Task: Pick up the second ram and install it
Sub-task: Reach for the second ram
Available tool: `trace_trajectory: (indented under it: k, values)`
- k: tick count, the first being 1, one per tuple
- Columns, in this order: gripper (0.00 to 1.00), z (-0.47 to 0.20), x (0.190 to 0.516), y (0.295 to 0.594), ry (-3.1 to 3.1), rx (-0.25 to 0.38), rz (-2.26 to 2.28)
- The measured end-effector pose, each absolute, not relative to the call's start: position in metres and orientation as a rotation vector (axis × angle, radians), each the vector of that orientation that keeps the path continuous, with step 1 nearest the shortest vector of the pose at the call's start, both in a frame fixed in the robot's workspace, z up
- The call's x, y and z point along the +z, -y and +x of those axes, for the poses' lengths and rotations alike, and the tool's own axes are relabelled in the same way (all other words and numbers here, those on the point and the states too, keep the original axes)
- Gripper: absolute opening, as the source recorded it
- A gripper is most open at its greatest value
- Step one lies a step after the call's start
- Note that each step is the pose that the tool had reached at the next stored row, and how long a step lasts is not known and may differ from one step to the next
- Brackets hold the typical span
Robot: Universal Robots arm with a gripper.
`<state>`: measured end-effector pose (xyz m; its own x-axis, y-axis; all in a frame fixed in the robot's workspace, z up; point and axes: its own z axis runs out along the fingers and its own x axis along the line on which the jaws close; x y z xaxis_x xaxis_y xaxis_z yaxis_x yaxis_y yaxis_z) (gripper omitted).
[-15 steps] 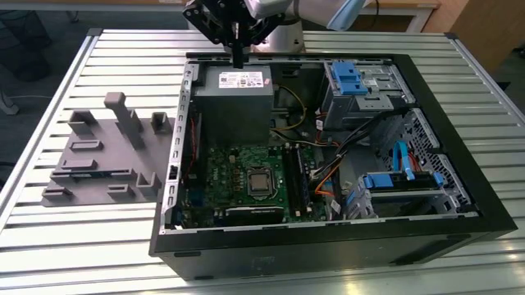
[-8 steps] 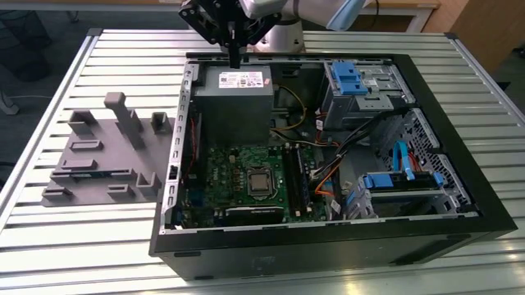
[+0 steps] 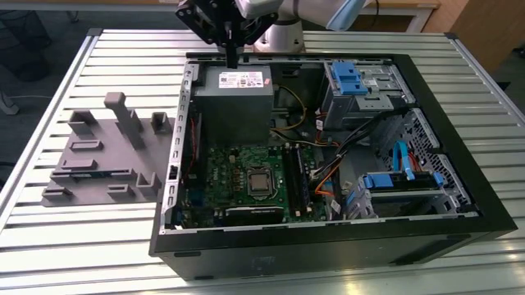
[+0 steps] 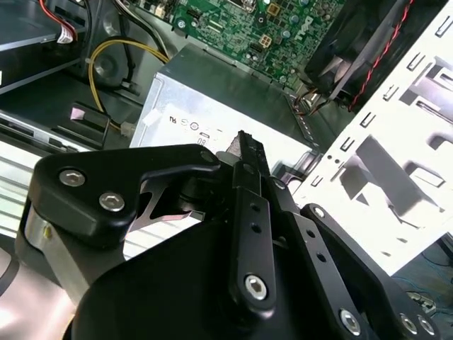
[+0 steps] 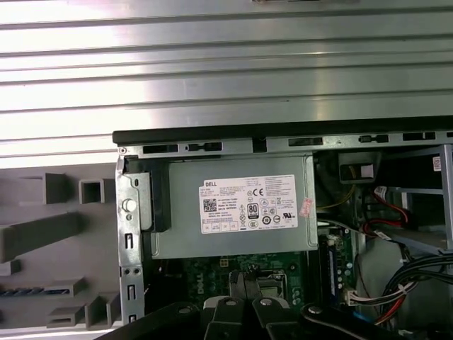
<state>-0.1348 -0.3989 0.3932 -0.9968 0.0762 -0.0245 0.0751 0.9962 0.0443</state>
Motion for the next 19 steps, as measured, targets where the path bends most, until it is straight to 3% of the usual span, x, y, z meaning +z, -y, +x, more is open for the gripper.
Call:
trace_trajectory:
  k: [19]
  values:
    - [0.11,-0.1437,0.3931,0.3989,-3.113,0.068,0.118]
